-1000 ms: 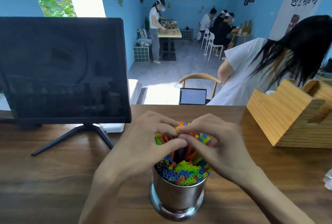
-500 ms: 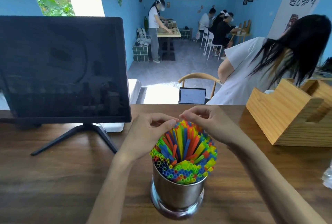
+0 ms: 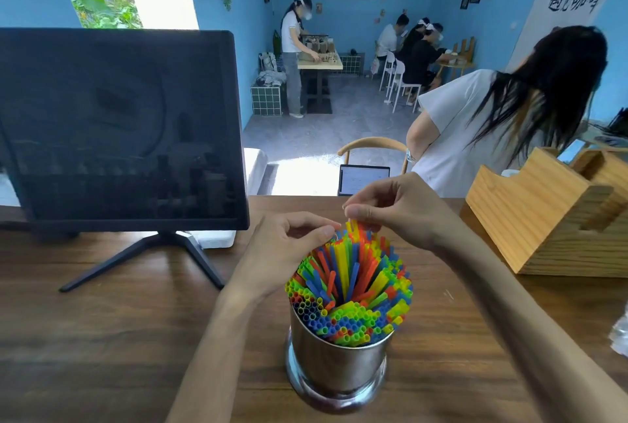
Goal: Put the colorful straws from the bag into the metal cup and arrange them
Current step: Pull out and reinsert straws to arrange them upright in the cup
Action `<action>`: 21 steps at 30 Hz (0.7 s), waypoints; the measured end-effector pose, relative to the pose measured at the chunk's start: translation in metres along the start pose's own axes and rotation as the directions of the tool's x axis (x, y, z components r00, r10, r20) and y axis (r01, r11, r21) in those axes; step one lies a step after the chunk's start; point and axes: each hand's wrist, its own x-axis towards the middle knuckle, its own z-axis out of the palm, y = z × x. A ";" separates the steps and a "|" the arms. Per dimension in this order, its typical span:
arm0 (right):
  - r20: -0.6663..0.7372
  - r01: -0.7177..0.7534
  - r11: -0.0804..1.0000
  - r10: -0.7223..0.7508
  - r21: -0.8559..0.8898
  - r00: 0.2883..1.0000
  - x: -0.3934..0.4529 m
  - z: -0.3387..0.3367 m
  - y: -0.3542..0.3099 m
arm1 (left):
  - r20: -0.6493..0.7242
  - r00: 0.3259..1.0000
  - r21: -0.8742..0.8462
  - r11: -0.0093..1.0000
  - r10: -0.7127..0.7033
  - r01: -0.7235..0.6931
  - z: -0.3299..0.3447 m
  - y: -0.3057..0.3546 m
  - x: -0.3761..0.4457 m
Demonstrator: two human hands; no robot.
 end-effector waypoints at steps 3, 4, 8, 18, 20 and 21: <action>-0.075 0.089 0.996 -0.088 -0.001 0.993 0.001 -0.001 -0.012 | 0.000 0.999 0.037 0.998 0.052 -0.052 0.000 0.001 -0.001; -0.104 0.123 0.992 -0.121 0.004 0.987 0.001 -0.002 -0.018 | -0.027 0.997 0.053 0.996 0.075 -0.073 0.000 0.003 -0.001; -0.151 0.268 0.962 -0.256 0.060 0.955 -0.002 0.004 -0.046 | -0.112 0.974 0.028 0.980 0.198 -0.196 0.007 0.018 -0.001; -0.161 0.340 0.939 -0.328 0.050 0.931 -0.010 0.008 -0.049 | -0.364 0.850 -0.101 0.891 0.381 -0.443 0.016 0.033 -0.011; -0.159 0.278 0.957 -0.263 0.086 0.952 -0.015 0.010 -0.041 | -0.432 0.801 -0.148 0.843 0.415 -0.517 0.018 0.037 -0.013; -0.135 0.242 0.963 -0.226 0.117 0.965 -0.018 0.011 -0.037 | -0.461 0.775 -0.144 0.825 0.432 -0.546 0.017 0.039 -0.014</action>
